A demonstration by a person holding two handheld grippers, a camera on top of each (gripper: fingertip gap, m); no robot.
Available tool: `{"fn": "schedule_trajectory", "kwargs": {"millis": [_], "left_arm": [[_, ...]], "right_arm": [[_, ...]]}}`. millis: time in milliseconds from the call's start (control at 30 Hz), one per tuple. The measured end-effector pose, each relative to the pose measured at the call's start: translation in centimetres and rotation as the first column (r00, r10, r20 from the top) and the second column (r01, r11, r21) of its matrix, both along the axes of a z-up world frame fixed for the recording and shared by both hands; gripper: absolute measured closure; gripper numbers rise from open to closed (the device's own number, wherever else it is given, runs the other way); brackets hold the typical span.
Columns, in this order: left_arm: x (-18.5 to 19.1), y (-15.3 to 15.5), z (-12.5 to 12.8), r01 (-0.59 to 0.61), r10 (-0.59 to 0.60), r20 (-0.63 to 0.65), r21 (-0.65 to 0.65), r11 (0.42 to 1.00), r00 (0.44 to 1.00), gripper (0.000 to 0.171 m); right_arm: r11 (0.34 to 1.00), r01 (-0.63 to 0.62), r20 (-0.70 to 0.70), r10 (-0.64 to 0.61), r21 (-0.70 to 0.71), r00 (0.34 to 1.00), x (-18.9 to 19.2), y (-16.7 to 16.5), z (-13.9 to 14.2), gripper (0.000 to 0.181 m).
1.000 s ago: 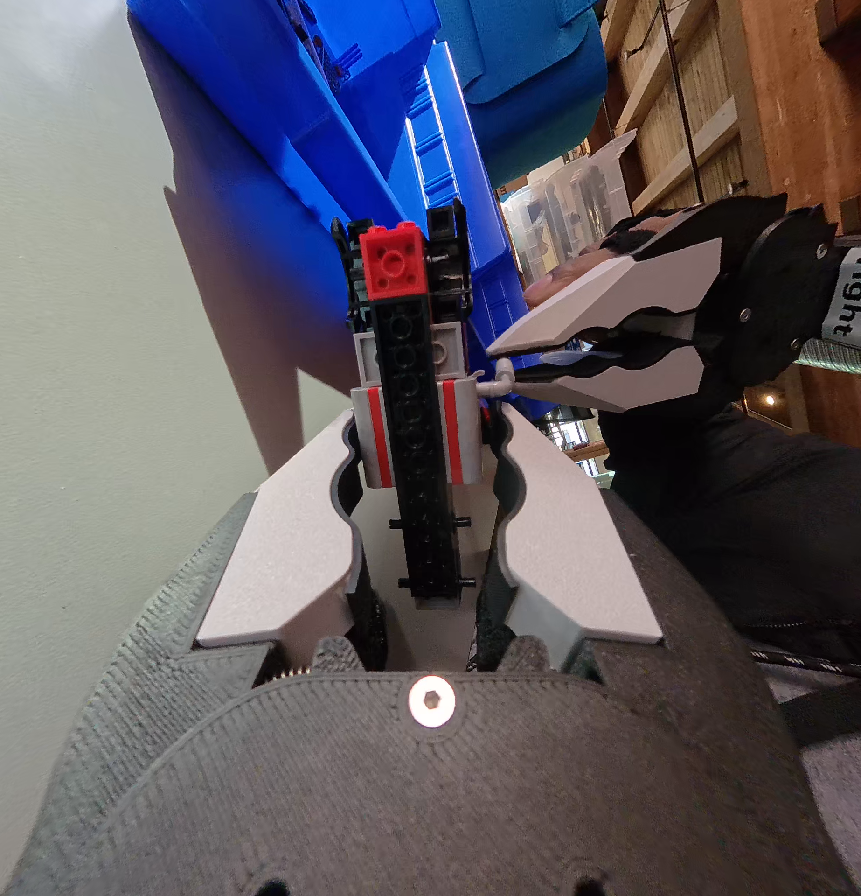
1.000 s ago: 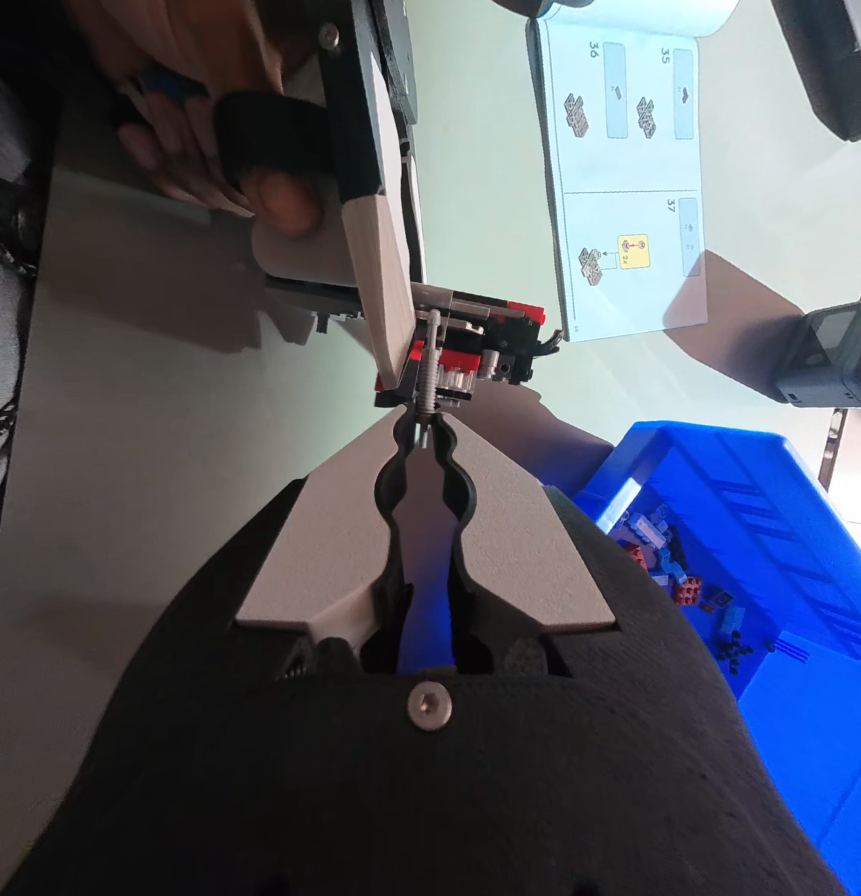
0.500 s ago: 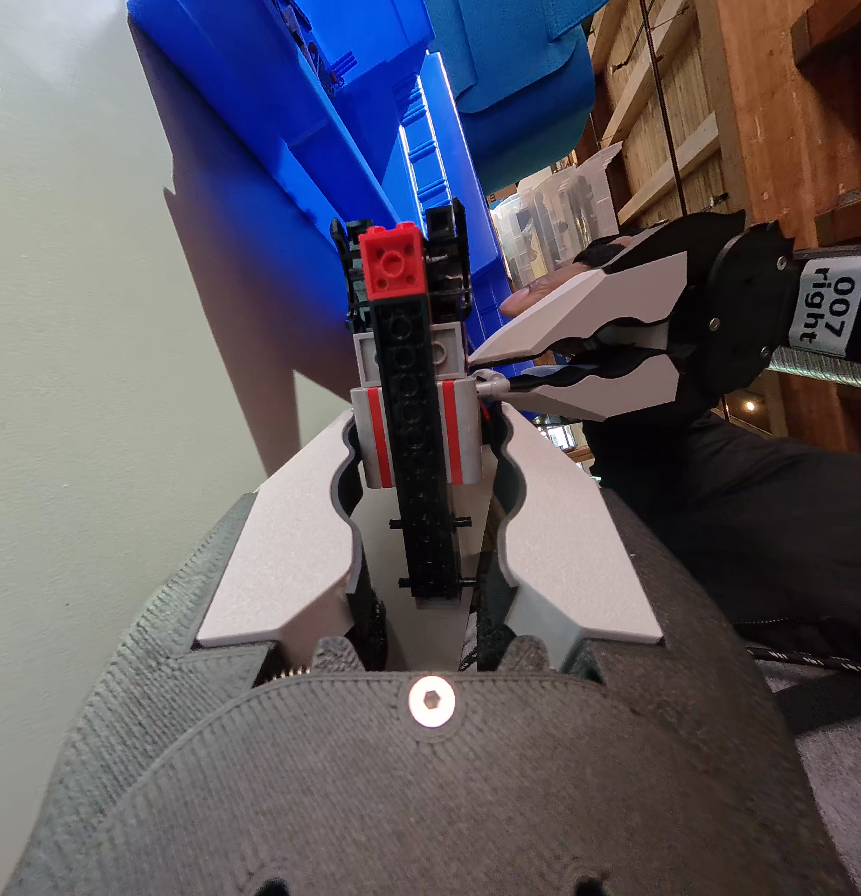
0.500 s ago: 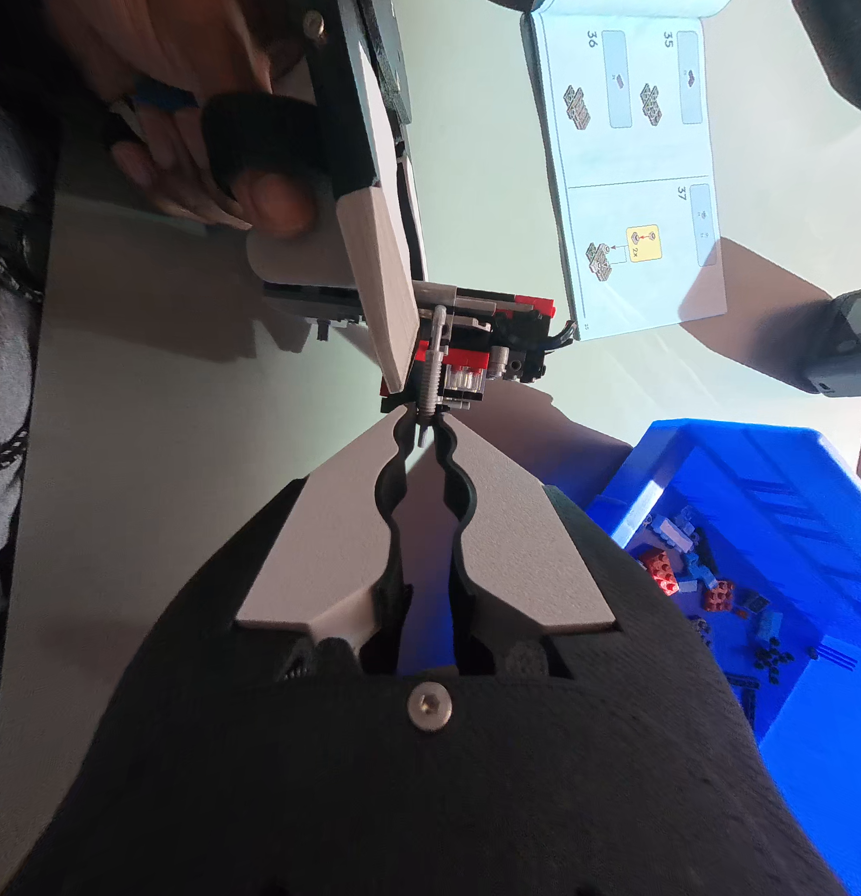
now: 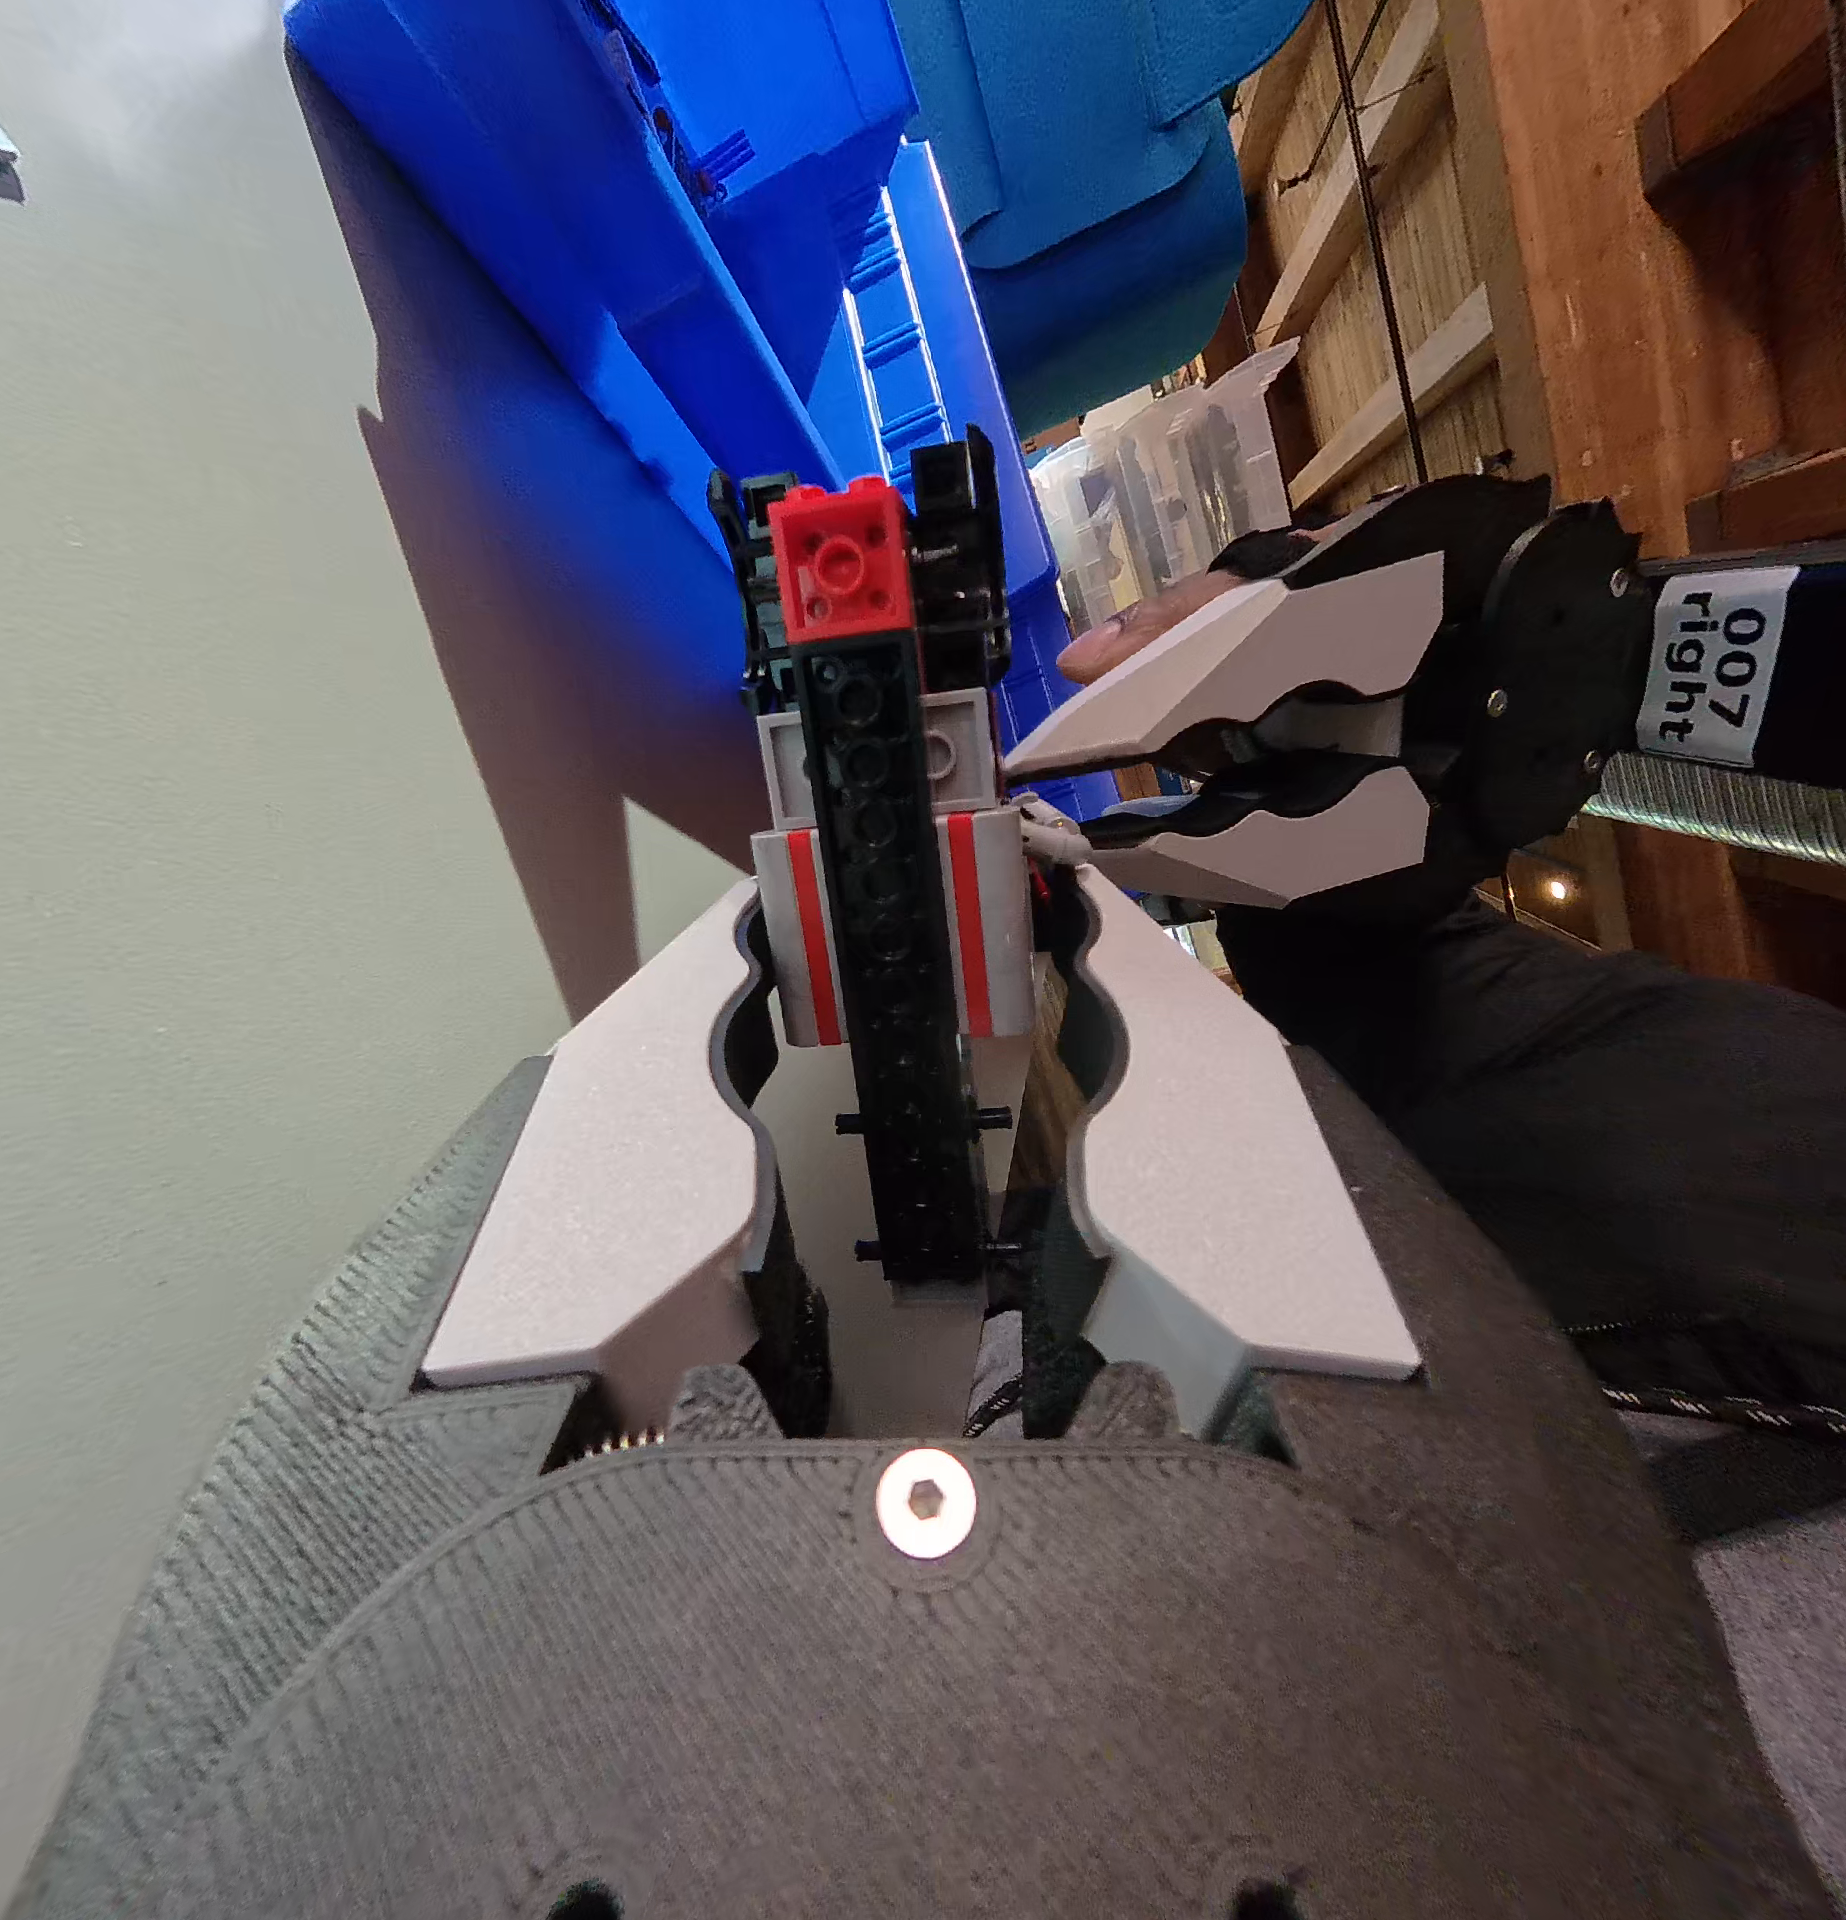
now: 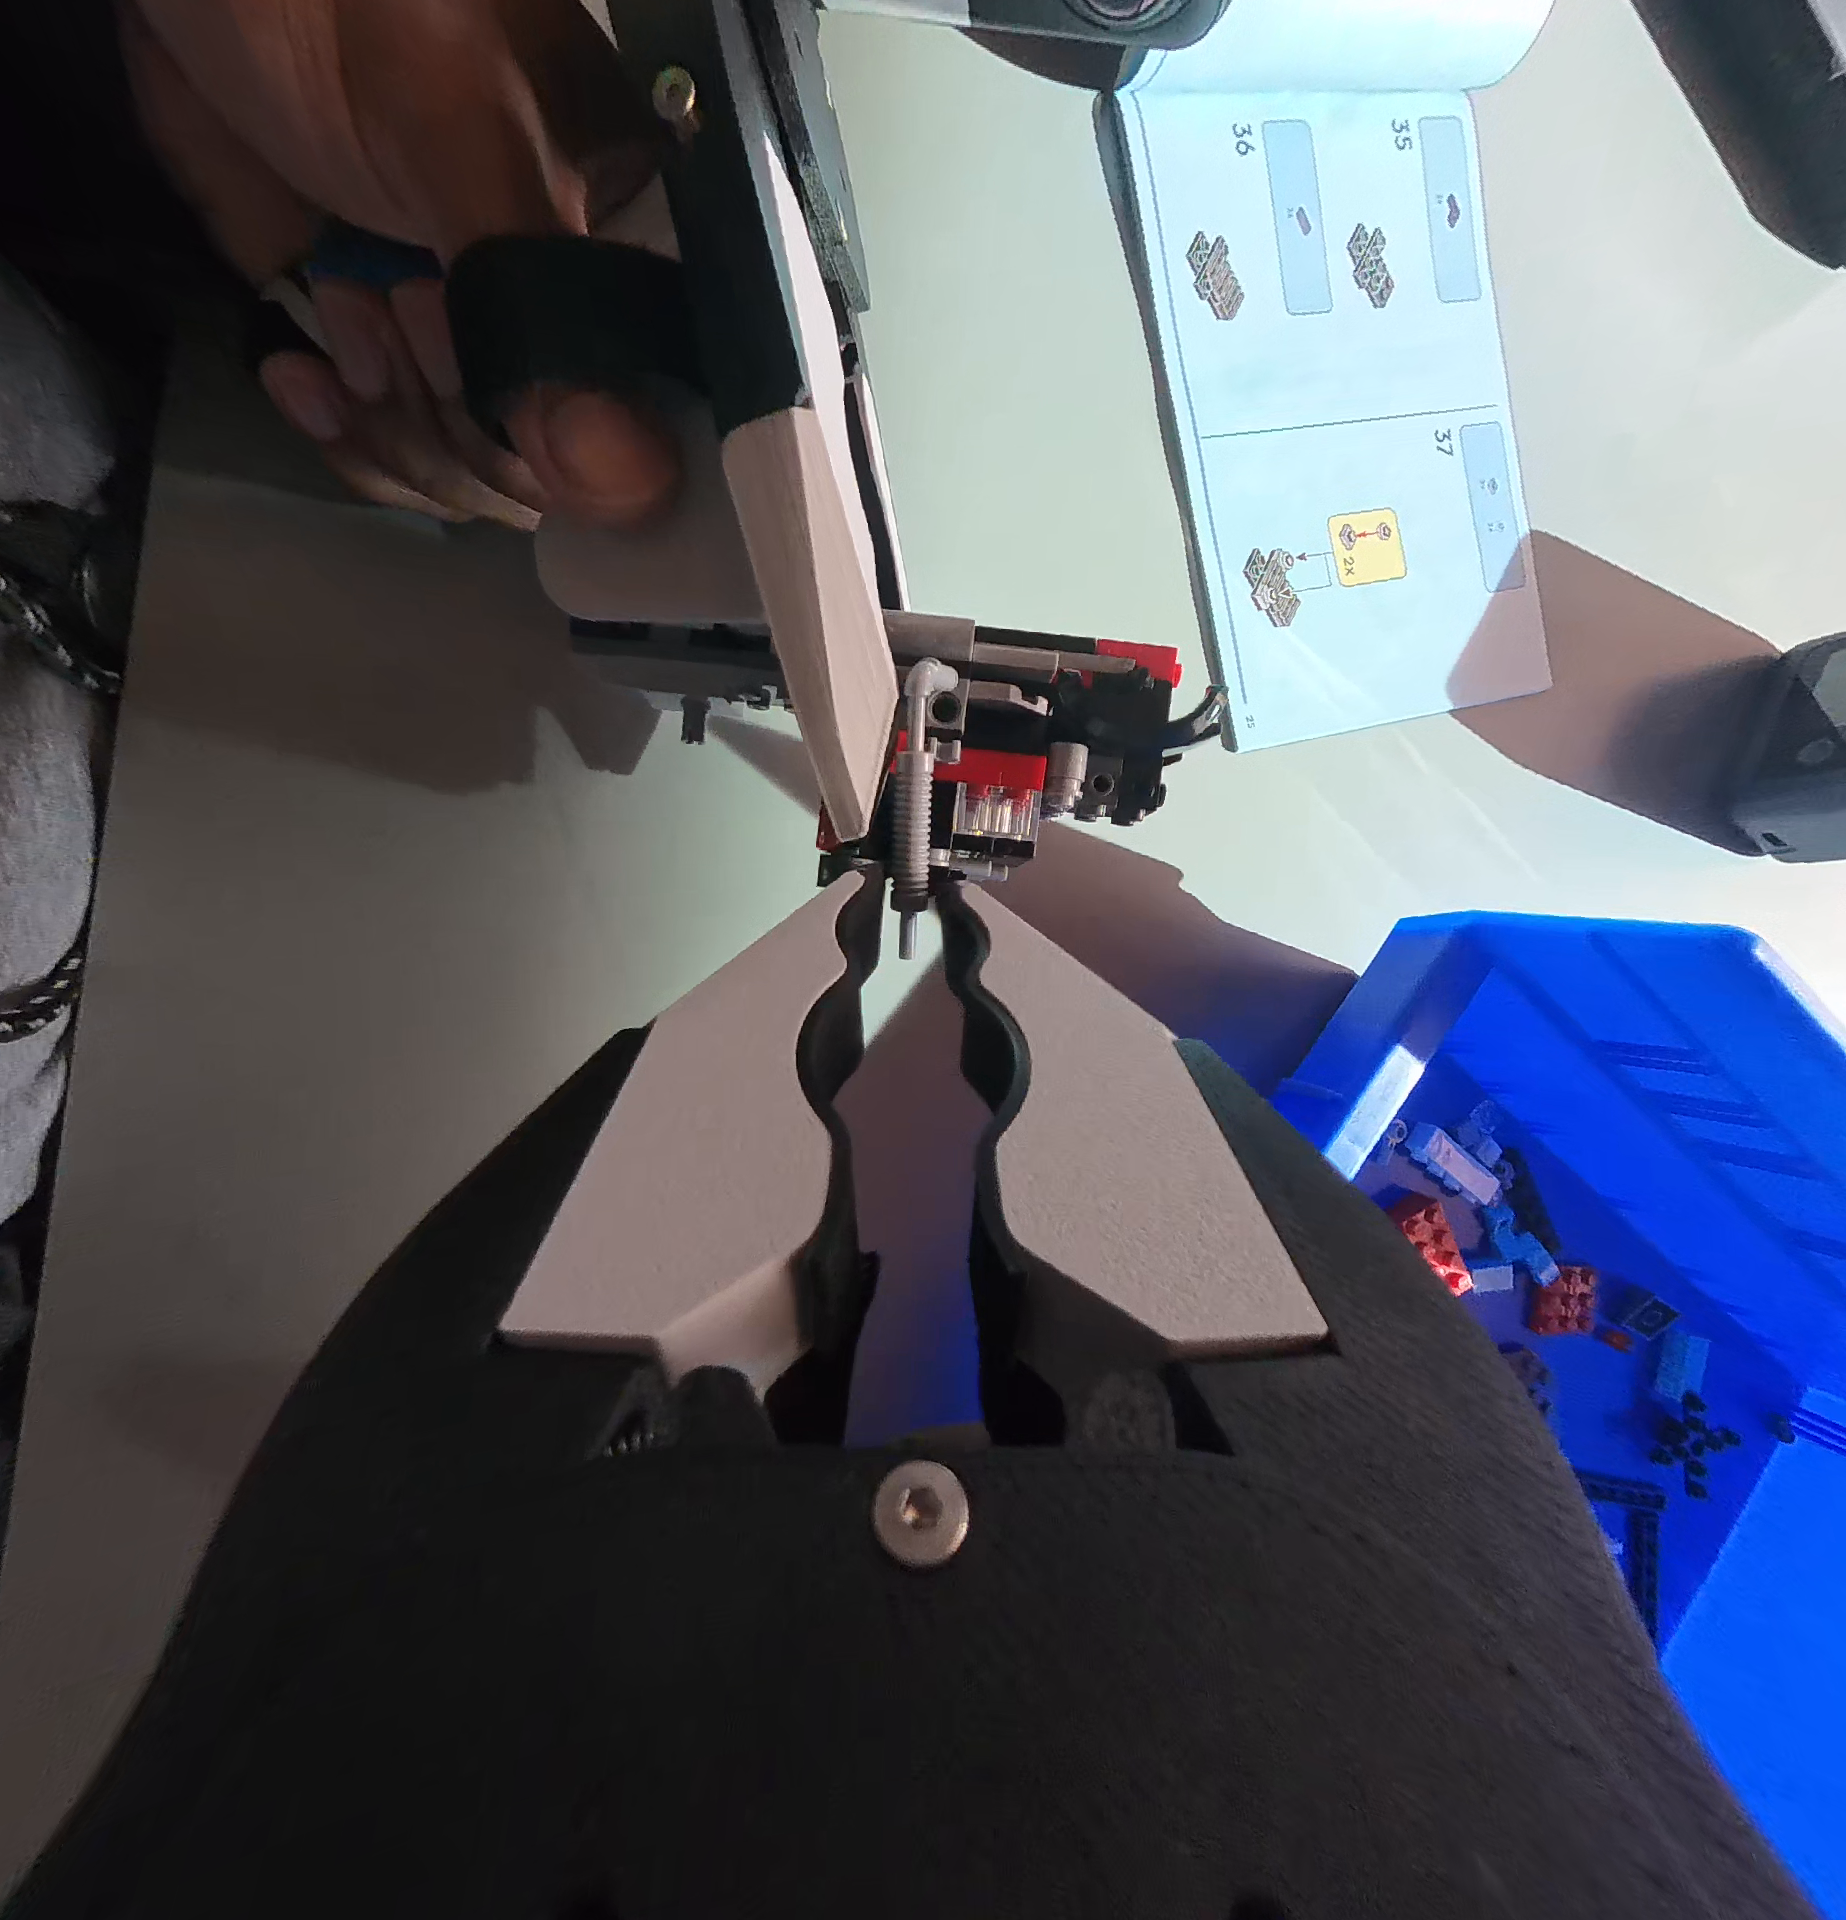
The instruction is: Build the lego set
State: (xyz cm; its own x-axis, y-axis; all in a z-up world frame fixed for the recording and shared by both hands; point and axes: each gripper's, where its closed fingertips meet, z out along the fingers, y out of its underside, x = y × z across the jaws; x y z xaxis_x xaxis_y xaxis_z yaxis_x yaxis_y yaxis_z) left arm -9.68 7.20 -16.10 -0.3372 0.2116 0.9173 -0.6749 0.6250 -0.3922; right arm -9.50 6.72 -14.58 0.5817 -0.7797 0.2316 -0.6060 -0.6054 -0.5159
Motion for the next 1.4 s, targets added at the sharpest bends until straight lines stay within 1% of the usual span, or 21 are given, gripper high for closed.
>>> {"fn": "schedule_trajectory", "kwargs": {"millis": [167,367,467,600,900,1033,1133,1267,1400], "left_arm": [[0.0,0.0,0.0,-0.003,0.003,-0.001,-0.002,1.0,1.0,0.118],[0.0,0.0,0.0,-0.004,0.004,0.012,-0.006,1.0,1.0,0.119],[0.0,0.1,0.0,-0.006,0.006,0.024,-0.007,1.0,1.0,0.119],[0.0,0.1,0.0,-0.004,0.004,0.028,-0.01,1.0,1.0,0.119],[0.0,0.3,0.2,0.005,-0.005,0.021,-0.019,1.0,1.0,0.119],[-0.1,0.3,0.2,0.007,-0.007,0.027,-0.02,1.0,1.0,0.118],[0.0,0.3,0.2,0.004,-0.004,0.017,-0.024,1.0,1.0,0.118],[0.3,0.4,0.5,0.001,-0.002,-0.02,-0.03,1.0,1.0,0.118],[0.3,0.5,0.8,0.008,-0.01,-0.049,-0.037,0.999,0.999,0.118]], "right_arm": [[1.0,0.0,0.013,-0.001,0.028,1.0,0.2,0.3,0.7,0.165],[0.993,-0.014,0.031,0.01,0.113,0.999,1.0,1.2,1.5,0.169],[0.989,-0.022,0.022,0.019,0.143,1.0,1.2,1.3,1.6,0.17],[0.974,-0.025,-0.025,0.031,0.226,0.999,1.2,1.9,1.5,0.171],[0.955,0.001,-0.068,0.02,0.296,0.998,1.4,1.7,1.1,0.176],[0.95,0.021,-0.092,0.008,0.311,0.996,1.4,1.7,1.1,0.177],[0.947,0.012,-0.087,0.017,0.321,0.996,1.4,1.8,1.3,0.177],[0.947,-0.047,-0.04,0.063,0.317,0.997,1.2,2.1,2.0,0.173],[0.964,-0.115,0.014,0.115,0.238,0.993,1.0,1.8,2.1,0.169]]}}
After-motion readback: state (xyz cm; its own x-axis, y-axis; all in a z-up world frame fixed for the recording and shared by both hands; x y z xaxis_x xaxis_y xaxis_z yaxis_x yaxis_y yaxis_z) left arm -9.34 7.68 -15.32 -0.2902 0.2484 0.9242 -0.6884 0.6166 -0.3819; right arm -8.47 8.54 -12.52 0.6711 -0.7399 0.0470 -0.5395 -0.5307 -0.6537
